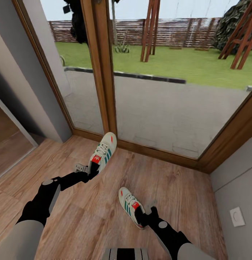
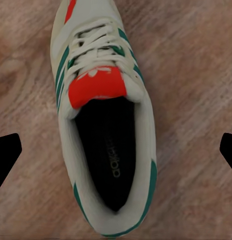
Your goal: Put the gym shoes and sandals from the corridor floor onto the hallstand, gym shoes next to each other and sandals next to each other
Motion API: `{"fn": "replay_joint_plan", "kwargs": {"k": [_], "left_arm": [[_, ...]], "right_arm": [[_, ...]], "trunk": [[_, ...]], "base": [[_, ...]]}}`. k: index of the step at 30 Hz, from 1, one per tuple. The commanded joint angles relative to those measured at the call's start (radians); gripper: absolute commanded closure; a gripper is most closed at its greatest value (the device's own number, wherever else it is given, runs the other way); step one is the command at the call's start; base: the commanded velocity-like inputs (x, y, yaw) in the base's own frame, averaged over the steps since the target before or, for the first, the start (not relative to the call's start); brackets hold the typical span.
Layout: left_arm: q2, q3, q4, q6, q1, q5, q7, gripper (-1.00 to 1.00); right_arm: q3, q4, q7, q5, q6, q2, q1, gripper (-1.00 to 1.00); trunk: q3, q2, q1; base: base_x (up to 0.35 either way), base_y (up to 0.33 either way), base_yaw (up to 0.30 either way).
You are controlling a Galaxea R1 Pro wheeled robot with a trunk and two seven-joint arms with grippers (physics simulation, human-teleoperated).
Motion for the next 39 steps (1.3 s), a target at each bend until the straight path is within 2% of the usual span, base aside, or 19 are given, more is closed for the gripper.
{"fn": "replay_joint_plan", "kwargs": {"k": [1, 8, 14, 27, 37, 39], "left_arm": [[-0.001, 0.004, -0.002, 0.008, -0.001, -0.003, -0.007, 1.0], [-0.001, 0.004, -0.002, 0.008, -0.001, -0.003, -0.007, 1.0], [-0.001, 0.004, -0.002, 0.008, -0.001, -0.003, -0.007, 1.0], [-0.001, 0.004, -0.002, 0.008, -0.001, -0.002, -0.007, 1.0], [-0.001, 0.004, -0.002, 0.008, -0.001, -0.002, -0.007, 1.0], [-0.001, 0.004, -0.002, 0.008, -0.001, -0.002, -0.007, 1.0]], "right_arm": [[-0.005, 0.0, 0.002, 0.01, -0.003, 0.0, -0.001, -1.0], [-0.005, -0.002, 0.002, 0.01, -0.003, 0.0, -0.001, -1.0], [-0.005, -0.004, 0.002, 0.01, -0.003, 0.0, -0.001, -1.0], [-0.005, -0.004, 0.002, 0.01, -0.003, 0.0, 0.0, -1.0], [-0.005, -0.004, 0.002, 0.01, -0.003, 0.0, -0.001, -1.0], [-0.005, -0.004, 0.002, 0.01, -0.003, 0.0, -0.001, -1.0]], "trunk": [[-0.006, -0.001, 0.0], [-0.044, -0.002, 0.003], [-0.049, -0.002, 0.003], [-0.117, -0.005, 0.009], [-0.123, -0.005, 0.009], [-0.133, -0.006, 0.01]], "base": [[0.0, 0.0, 0.0], [0.0, 0.0, 0.0], [0.0, 0.0, 0.0], [0.0, 0.0, -0.079], [0.0, 0.0, -0.038], [0.0, 0.0, -0.098]]}}
